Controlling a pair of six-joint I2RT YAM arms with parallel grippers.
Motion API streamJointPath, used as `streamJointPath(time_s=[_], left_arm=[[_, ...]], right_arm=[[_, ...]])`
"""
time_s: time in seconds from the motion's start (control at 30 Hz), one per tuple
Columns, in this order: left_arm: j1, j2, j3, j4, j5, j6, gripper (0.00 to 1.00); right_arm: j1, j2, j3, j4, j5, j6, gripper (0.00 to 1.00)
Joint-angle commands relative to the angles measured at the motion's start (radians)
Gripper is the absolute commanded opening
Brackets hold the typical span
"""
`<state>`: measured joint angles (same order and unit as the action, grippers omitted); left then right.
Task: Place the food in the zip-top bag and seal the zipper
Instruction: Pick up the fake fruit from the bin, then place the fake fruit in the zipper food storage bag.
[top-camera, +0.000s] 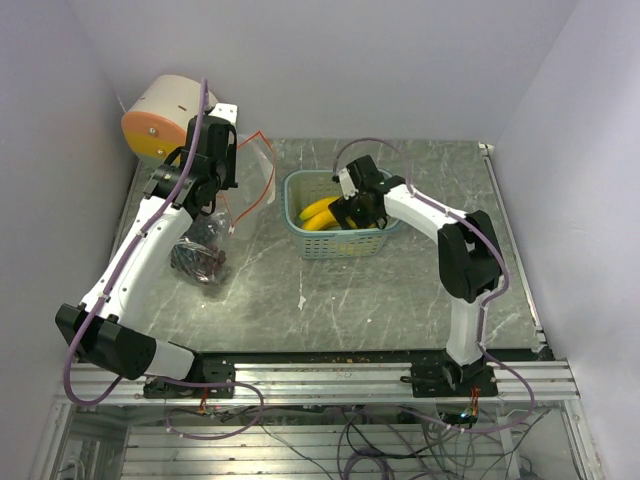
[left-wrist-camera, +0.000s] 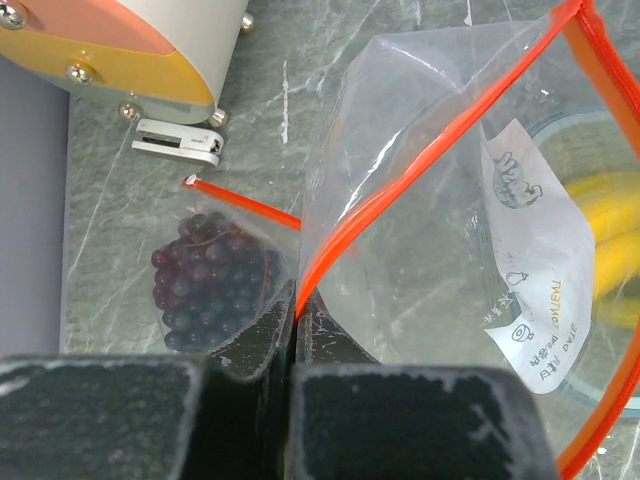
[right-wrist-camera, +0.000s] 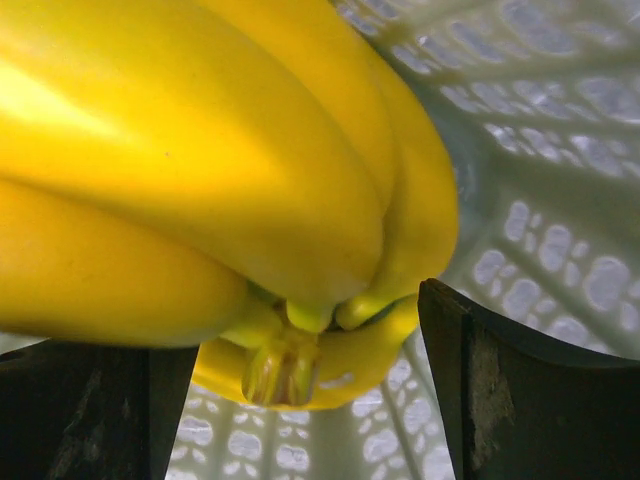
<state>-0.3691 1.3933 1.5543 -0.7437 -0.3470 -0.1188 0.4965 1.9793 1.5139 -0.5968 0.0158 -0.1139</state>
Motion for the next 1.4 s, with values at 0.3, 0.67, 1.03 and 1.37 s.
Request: streamJointPath(time_s=[0.3,0.67,1.03,1.37], left_arm=[[0.004,-0.003,0.018,0.036,-0.009,0.013,0.07],[0.004,0.007,0.007,0.044,-0.002,0.013,0.07],[0.004,0.032,0.025,0.035,0.056,0.007,0.07],[0.004,0.035,0.057,0.014,0.121,-0.011,0.07]], right_arm=[[0.002,-0.077,0.002,0.053,0.034,0.046,0.00],[0.004,-0.365,0.060,0.004,0.049,0.095,0.00],[0.161,-0.428,0.224,0.137,0.126,0.038,0.00],[0.250,-0.349,0.187,0.348,0.383,0.020,0.00]])
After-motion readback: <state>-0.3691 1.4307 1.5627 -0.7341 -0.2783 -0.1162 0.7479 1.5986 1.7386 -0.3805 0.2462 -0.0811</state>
